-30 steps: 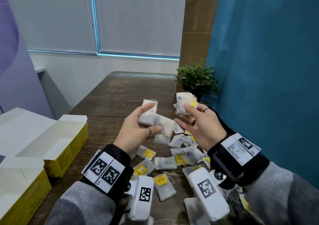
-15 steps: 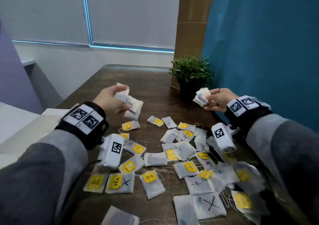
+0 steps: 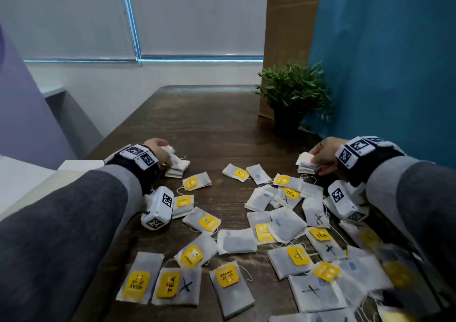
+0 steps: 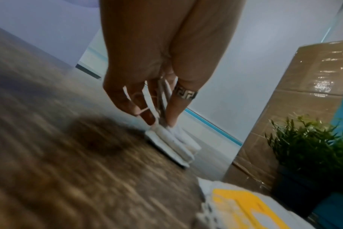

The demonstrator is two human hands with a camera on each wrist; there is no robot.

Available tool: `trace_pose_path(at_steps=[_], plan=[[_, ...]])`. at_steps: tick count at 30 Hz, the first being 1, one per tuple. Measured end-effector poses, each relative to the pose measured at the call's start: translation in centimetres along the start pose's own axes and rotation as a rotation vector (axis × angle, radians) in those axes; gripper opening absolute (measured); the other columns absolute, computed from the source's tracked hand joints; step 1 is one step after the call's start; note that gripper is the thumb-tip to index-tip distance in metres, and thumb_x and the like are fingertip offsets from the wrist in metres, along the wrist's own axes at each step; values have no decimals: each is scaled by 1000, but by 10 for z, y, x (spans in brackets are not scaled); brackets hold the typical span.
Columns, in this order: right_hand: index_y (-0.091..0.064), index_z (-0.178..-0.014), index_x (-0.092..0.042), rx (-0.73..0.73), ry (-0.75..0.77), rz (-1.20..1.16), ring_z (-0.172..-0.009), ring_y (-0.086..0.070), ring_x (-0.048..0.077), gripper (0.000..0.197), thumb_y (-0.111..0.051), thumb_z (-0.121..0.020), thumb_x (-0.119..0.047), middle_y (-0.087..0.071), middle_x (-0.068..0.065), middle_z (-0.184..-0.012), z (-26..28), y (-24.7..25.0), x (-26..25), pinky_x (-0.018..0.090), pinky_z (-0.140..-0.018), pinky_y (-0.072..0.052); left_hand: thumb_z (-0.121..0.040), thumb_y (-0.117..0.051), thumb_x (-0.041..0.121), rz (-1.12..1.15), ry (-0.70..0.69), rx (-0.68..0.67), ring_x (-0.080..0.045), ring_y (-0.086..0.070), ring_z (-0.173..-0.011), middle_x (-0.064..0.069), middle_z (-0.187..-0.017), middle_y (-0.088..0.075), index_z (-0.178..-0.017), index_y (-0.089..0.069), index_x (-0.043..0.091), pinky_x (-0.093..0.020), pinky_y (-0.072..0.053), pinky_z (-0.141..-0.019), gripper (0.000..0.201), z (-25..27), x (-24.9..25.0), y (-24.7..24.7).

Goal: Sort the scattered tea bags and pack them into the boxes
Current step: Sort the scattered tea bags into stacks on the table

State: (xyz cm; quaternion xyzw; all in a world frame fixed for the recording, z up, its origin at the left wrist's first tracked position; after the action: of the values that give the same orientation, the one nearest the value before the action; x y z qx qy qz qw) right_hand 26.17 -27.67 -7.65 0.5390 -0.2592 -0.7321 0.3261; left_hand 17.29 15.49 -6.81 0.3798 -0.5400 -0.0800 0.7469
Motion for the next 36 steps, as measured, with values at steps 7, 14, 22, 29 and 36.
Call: trace_pose_path(at_steps=[7, 14, 22, 29, 36], plan=[[-58, -124, -9, 204, 240, 774, -115, -53, 31, 42, -58, -89, -32, -56, 15, -125, 32, 1, -63, 34, -93, -43, -89, -57, 8, -601, -40, -92, -32, -31, -137, -15, -154, -20, -150, -13, 14, -36, -32, -108, 75, 19, 21, -11], [-29, -145, -31, -258, 531, 851, -98, -59, 20, 52, -43, -96, -21, -57, 3, -118, 82, -124, -121, 33, -85, -48, -95, -43, 10, -887, -394, -313, -26, -38, -132, -10, -149, -35, -145, -30, 14, -28, -34, -101, 52, 102, 69, -71], [-47, -135, -12, -254, 504, 1008, -118, -53, 27, 40, -35, -98, -23, -55, 10, -131, 134, -144, -103, 32, -97, -40, -84, -56, 9, -1079, -436, -548, -25, -56, -104, -11, -127, -57, -123, -57, 7, -31, -46, -79, 40, 164, 39, -92], [-35, -144, -27, -397, 574, 995, -126, -46, 26, 46, -33, -98, -19, -45, 7, -143, 197, -148, -77, 36, -105, -38, -91, -42, -1, -879, -559, -602, -20, -49, -121, -2, -139, -48, -137, -46, 19, -22, -40, -88, 51, 210, 43, -79], [-53, -123, -9, -213, 624, 713, -104, -60, 24, 33, -37, -95, -8, -62, 10, -122, 212, -103, -86, 14, -71, -45, -88, -52, 0, -471, -372, -501, -15, -57, -102, 1, -122, -59, -130, -51, 19, -23, -49, -77, 46, 212, 31, -52]])
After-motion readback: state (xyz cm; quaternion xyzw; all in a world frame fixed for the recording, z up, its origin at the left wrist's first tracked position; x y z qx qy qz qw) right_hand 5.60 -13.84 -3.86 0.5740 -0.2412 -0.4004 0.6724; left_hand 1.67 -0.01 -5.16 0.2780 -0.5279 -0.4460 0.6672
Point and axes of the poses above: each hand's wrist, its own z-axis away from the middle knuckle, its own y-axis out of the back of the hand, x = y × z, the point moved 10 cm from there along -z, towards the middle knuckle
